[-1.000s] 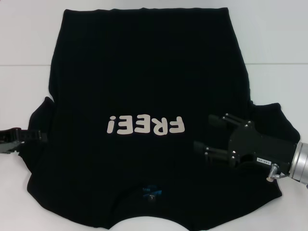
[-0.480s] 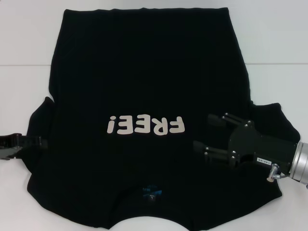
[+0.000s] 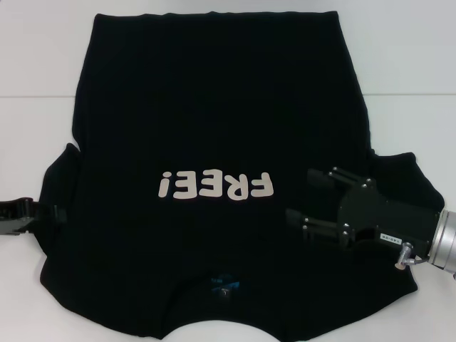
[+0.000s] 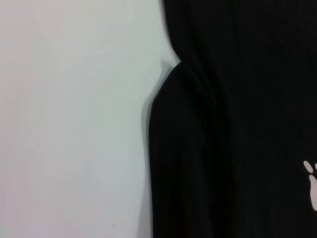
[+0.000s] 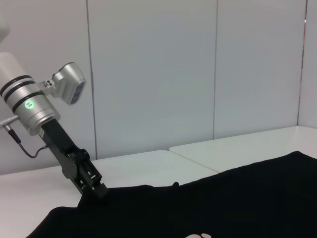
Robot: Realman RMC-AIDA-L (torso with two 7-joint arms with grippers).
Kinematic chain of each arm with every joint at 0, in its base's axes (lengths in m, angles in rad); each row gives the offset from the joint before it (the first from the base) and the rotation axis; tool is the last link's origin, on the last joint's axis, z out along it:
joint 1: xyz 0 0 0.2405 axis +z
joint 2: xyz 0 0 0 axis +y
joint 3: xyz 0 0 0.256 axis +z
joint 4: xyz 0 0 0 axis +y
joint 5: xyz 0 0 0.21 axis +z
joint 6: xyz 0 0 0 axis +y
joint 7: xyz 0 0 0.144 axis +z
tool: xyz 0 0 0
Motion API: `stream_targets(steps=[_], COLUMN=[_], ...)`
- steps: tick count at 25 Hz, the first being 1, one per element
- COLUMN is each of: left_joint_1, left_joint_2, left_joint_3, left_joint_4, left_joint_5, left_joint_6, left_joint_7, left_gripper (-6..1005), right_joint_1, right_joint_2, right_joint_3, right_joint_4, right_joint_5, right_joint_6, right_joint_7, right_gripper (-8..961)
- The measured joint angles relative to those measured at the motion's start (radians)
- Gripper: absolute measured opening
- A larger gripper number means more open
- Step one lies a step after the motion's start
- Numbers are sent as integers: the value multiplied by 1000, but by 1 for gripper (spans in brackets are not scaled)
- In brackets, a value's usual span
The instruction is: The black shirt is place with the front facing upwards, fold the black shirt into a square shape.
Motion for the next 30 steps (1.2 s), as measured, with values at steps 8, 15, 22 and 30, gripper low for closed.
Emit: stream_targets(steps=[8,15,22,30], left_joint_1=[-8,-9,-9,-1], left_joint_2=[-4,-4,-6,1], left_joint_3=[13,15,17,9], left_joint_4=[-2,-2,2,19], left_joint_5=[15,16,16,15], left_joint_6=[-13,-9,-12,-15], left_joint_7=[3,7,9,9], left_gripper=[487,205,47,2], right_joint_1=[0,0,0,-3], right_joint_2=[0,0,0,0], right_joint_3=[0,0,0,0], right_joint_4=[0,0,0,0], right_joint_5=[0,0,0,1], right_joint_6=[-1,-1,-1,-1], right_joint_7=[0,0,-2,-3], right_gripper=[865,865,864,865])
